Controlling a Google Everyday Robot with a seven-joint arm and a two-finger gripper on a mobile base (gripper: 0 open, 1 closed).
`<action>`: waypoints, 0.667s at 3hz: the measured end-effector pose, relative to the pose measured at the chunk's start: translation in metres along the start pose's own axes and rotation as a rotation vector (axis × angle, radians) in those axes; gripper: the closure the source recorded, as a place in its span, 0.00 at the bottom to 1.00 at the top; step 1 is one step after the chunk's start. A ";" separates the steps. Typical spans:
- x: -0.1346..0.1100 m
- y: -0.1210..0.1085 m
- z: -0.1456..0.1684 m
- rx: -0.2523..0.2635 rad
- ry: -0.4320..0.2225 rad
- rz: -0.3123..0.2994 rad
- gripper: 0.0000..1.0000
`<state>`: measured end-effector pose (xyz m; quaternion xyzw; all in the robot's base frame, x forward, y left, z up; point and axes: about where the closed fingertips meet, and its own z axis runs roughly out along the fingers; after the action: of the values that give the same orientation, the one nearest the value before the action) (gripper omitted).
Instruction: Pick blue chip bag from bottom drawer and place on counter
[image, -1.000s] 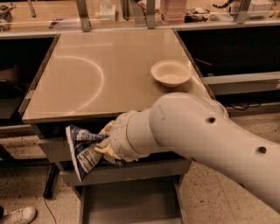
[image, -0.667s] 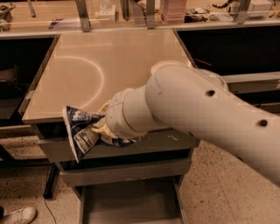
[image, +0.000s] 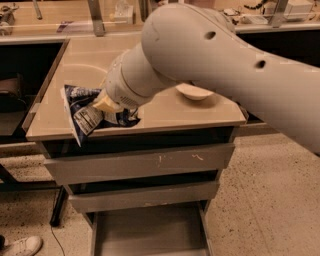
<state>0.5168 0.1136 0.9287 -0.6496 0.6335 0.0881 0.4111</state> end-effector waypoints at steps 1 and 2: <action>-0.012 -0.040 0.020 -0.027 0.001 -0.014 1.00; -0.024 -0.074 0.047 -0.069 0.004 -0.034 1.00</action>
Offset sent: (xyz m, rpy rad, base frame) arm 0.1323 0.0663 0.0220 -0.0480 0.0526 0.1144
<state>0.5983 0.1519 0.9447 -0.6742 0.6196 0.1016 0.3889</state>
